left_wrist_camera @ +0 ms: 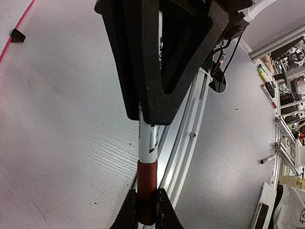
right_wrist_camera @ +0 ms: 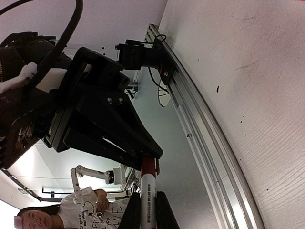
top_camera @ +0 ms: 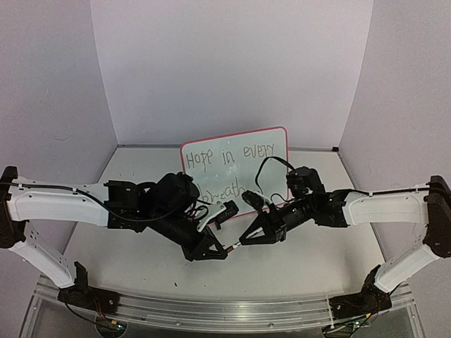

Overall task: Write a sentence on the whiteboard
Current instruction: Pass from the right arm to the left

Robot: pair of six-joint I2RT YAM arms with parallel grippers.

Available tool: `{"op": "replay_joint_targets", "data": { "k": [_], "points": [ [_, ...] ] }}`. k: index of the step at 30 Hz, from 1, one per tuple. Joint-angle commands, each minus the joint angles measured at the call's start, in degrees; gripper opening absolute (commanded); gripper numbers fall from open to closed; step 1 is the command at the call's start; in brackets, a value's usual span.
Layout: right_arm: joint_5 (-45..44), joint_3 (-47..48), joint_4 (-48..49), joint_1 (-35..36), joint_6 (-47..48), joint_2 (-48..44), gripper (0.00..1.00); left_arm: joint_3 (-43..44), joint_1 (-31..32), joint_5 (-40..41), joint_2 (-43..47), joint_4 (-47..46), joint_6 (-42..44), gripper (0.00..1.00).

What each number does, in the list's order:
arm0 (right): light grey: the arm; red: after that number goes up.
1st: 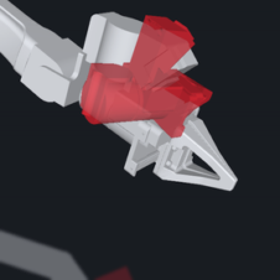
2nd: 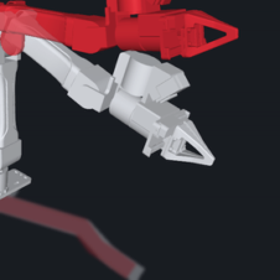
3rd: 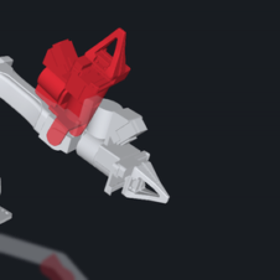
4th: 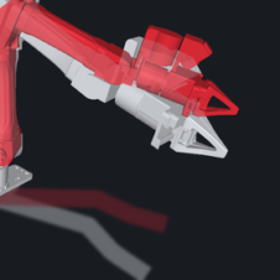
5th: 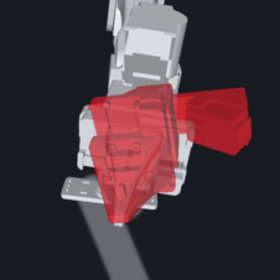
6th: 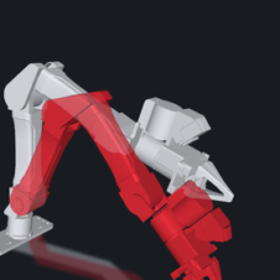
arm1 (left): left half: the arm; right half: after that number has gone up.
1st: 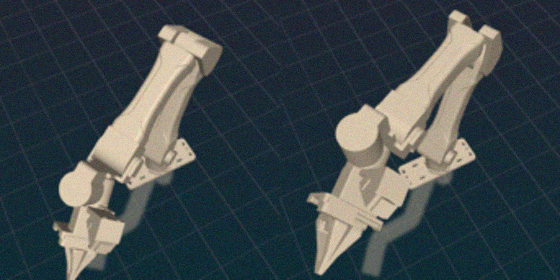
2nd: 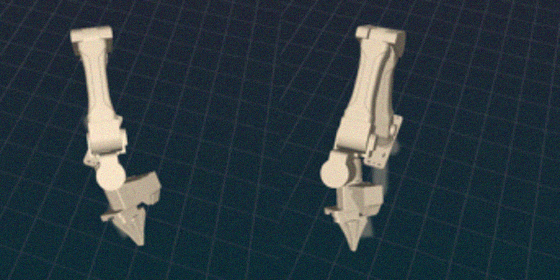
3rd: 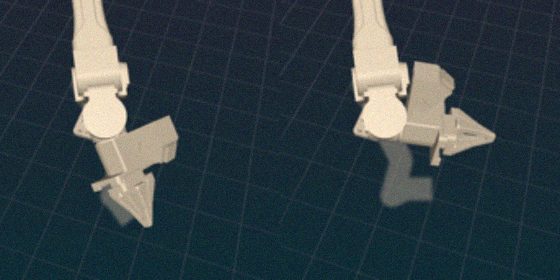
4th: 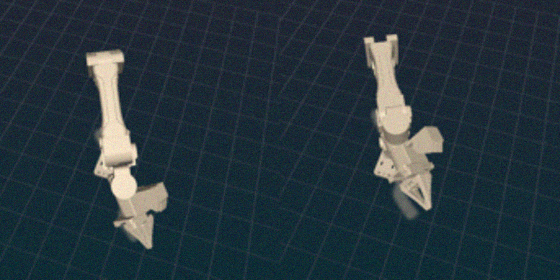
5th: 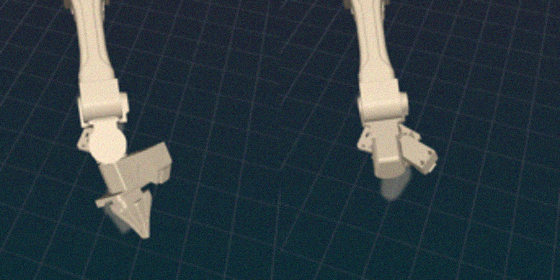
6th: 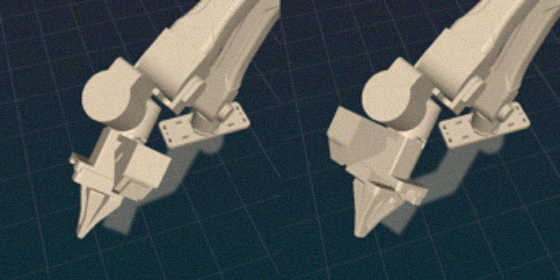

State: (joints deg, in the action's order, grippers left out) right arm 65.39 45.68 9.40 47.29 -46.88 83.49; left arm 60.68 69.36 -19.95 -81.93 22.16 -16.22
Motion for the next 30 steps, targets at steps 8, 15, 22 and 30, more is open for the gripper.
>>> {"op": "replay_joint_targets", "data": {
  "k": [8, 15, 22, 30],
  "points": [
    [2.21, 5.46, 4.81, 7.04, -0.54, 3.94, 0.0, 0.66, -0.24, 0.36, 3.02, -13.77, -0.1, 0.0],
    [3.01, 5.1, 8.35, 8.44, -2.97, 4.59, 0.0, 0.79, -0.31, 0.34, 3.97, -16.89, -0.06, 0.0],
    [-4.82, 2.51, 7.27, 5.79, -1.54, 2.11, 0.25, -2.09, -0.3, 2.71, 4.89, -9.33, -0.96, 0.0],
    [-25.47, 2.39, -13.21, -4.93, 10.16, -4.39, 0.76, -14.98, -0.32, 8.99, 11.75, -0.34, -10.01, 0.0]
  ]
}}
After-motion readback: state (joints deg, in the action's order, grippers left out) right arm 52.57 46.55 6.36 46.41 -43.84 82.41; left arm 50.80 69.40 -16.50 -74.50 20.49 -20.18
